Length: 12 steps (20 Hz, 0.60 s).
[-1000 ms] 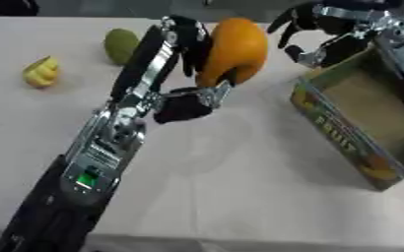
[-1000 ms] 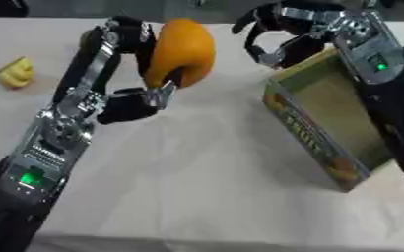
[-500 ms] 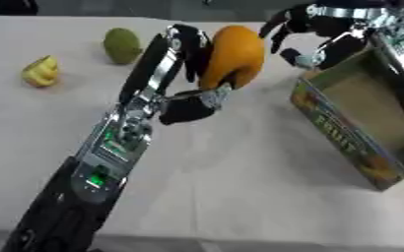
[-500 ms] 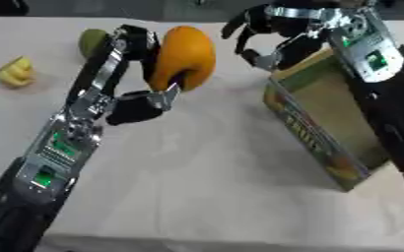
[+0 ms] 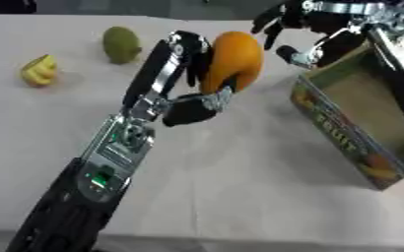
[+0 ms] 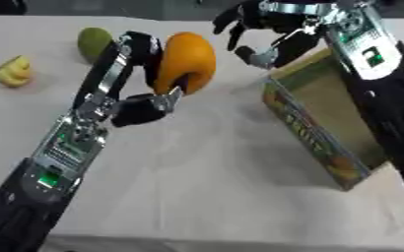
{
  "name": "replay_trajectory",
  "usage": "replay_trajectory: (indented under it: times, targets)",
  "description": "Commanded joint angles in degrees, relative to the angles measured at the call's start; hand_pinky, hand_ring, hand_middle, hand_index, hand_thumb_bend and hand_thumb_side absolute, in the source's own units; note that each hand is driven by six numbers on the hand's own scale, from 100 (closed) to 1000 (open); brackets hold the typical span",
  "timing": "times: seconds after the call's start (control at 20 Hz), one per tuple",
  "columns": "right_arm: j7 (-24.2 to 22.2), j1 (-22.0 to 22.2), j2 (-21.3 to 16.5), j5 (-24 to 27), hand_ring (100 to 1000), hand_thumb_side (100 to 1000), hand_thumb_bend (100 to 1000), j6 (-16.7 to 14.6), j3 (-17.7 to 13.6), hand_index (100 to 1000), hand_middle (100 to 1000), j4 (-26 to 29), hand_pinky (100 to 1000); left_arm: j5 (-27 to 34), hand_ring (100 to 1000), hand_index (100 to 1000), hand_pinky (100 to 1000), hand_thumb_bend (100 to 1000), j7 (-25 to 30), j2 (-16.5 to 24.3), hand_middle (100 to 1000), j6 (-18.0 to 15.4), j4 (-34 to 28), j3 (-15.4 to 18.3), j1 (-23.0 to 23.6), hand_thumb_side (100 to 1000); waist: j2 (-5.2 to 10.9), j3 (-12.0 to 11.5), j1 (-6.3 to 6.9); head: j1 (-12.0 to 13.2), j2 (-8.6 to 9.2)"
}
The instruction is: Pick up the objects with one hand, pass them to the other hand, and then place them into the box on the other side of the table.
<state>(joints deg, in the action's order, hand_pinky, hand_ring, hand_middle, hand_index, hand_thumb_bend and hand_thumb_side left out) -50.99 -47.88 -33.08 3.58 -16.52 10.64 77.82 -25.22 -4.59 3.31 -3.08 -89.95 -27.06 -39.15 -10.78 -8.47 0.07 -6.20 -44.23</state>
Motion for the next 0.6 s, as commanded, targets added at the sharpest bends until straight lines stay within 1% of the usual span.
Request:
replay_trajectory:
  times: [0.05,0.15,0.3,0.45,0.55,0.6]
  targets:
    - [-0.98,-1.08,-1.54,0.32,724,100,100,-1.15,-0.31,919,852,2.16,945,-0.4,339,421,284,100,-0.31,-0.67,333,-0.37,-0.03,0.09,-1.18,148,0.18,0.15,-0.85,-0.15,0.13]
    - [-0.98,-1.21,-1.72,-0.1,735,100,100,-1.61,-0.43,923,859,2.87,951,-0.65,339,420,284,100,-0.39,-0.99,333,-0.48,0.58,0.08,-1.27,149,0.18,0.21,-0.86,-0.17,0.12]
    - [-0.98,-1.37,-2.03,-1.32,746,100,100,-3.21,-0.51,929,865,3.75,954,-1.1,338,420,284,100,-0.58,-1.59,333,-0.71,1.63,0.17,-1.48,148,0.2,0.22,-0.94,-0.23,0.12]
    - [-0.98,-1.42,-2.0,-3.54,766,100,103,-5.74,0.02,939,877,4.12,961,-1.8,338,420,284,100,-0.84,-2.43,333,-1.13,2.99,0.29,-2.07,147,0.25,0.11,-1.16,-0.36,0.12]
    - [-0.98,-1.38,-1.84,-4.98,774,100,136,-7.49,0.2,940,879,3.96,964,-2.12,338,420,283,100,-0.95,-2.94,333,-1.45,3.84,0.35,-2.39,147,0.29,0.02,-1.3,-0.42,0.12]
    - [-0.98,-1.33,-1.75,-5.72,776,100,124,-8.29,0.27,941,881,3.76,966,-2.23,338,420,284,100,-1.0,-3.13,333,-1.64,4.14,0.35,-2.52,146,0.31,-0.02,-1.35,-0.44,0.12]
